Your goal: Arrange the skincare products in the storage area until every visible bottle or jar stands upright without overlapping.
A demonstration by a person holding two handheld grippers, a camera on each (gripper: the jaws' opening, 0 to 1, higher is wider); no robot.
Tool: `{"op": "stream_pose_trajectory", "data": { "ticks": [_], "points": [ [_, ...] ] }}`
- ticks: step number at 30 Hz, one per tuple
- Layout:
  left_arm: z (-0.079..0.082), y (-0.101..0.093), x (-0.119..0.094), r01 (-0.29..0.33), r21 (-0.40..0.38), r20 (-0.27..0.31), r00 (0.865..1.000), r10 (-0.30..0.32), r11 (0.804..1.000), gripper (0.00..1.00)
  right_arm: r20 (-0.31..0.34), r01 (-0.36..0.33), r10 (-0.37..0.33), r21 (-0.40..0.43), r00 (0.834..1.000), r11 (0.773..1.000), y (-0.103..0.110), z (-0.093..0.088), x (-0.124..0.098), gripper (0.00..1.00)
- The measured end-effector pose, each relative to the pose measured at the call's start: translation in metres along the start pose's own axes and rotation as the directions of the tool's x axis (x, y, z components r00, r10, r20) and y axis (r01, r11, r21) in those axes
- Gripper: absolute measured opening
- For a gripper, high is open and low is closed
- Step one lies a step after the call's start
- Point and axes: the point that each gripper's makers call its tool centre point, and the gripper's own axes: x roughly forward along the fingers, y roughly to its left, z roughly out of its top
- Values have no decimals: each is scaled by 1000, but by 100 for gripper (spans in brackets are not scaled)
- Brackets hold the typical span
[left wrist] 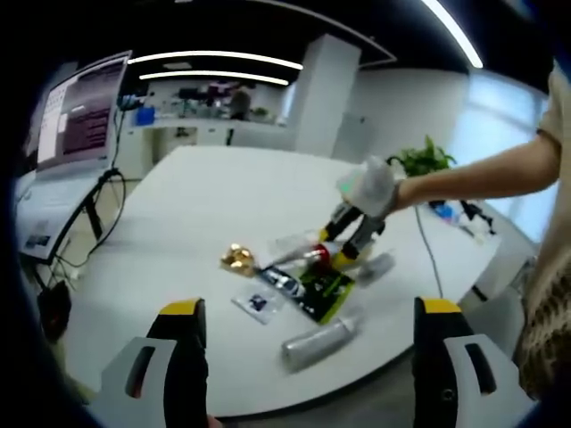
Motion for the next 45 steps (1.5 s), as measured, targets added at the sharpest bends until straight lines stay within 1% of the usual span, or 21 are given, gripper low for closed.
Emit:
{"op": "stream_pose_trajectory", "data": {
  "ticks": [5, 12, 15, 19, 23, 28, 37, 42, 45],
  "points": [
    [0, 1, 0, -2, -4, 2, 1000, 2, 1000, 93, 14, 32, -32, -9, 999, 999, -1, 1, -1, 29],
    [2, 2, -1, -9, -5, 11, 1000, 9, 1000, 93, 24, 57, -57, -5, 998, 998, -1, 2, -3, 28],
    [4, 2, -2, -11, 0, 19, 1000, 11, 1000, 92, 37, 72, -72, 9, 997, 997, -2, 2, -7, 28],
    [4, 2, -2, -9, 4, 23, 1000, 9, 1000, 91, 78, 93, -97, 54, 992, 994, -6, 3, -19, 28],
    [5, 0, -2, -4, 13, 23, 1000, 4, 1000, 91, 124, 118, -131, 106, 984, 987, -9, 4, -33, 28],
    [5, -3, -3, 6, 29, 24, 1000, -6, 1000, 91, 191, 134, -168, 180, 967, 975, -10, 3, -52, 28],
    [5, -6, -3, 12, 48, 27, 1000, -13, 999, 90, 239, 143, -210, 268, 948, 953, -9, -9, -77, 28],
    [7, -5, -4, 17, 36, 37, 999, -19, 999, 90, 257, 145, -228, 305, 939, 941, -7, -18, -89, 28],
    [8, -7, -4, 29, 25, 37, 999, -30, 999, 90, 277, 151, -246, 325, 929, 934, -5, -19, -101, 28]
  ]
}}
